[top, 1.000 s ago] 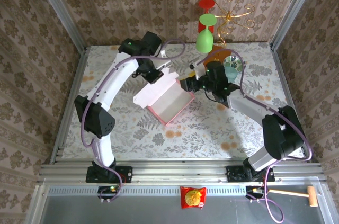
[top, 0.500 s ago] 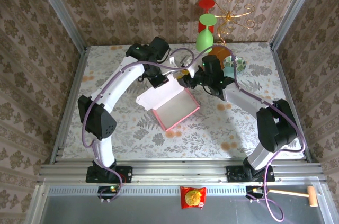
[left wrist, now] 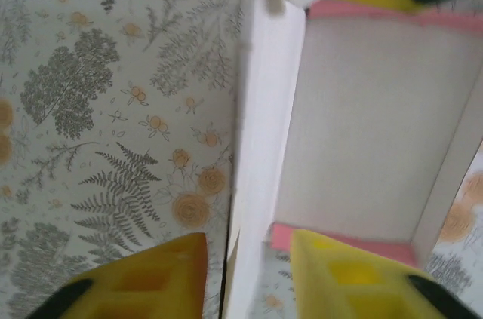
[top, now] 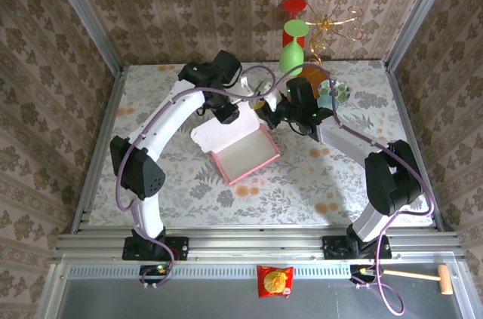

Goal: Fold the paper box

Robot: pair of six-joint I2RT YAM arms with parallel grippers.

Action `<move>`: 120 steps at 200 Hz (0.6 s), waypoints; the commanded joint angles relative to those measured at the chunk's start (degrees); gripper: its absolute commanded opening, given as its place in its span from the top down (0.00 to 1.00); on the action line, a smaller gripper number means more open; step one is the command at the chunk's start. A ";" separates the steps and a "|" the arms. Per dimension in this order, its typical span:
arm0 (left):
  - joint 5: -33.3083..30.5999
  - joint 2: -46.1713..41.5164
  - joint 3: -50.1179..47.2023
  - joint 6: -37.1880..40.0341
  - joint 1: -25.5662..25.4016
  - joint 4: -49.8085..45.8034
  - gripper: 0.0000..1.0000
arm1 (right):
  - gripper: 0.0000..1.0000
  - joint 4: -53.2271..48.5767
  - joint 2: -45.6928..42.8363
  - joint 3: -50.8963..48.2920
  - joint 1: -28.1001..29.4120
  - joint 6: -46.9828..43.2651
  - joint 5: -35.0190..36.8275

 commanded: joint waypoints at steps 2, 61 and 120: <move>2.64 -7.82 -3.71 -10.16 4.05 6.88 0.56 | 1.00 2.72 -0.77 -1.95 -0.66 2.08 1.24; 16.83 -26.13 -30.67 -21.80 19.49 16.34 0.33 | 1.00 7.06 -3.20 -7.77 -2.56 5.72 1.77; 24.83 -23.04 -37.02 -13.57 26.40 19.60 0.33 | 1.00 6.37 -2.57 -7.84 -3.26 5.26 -0.20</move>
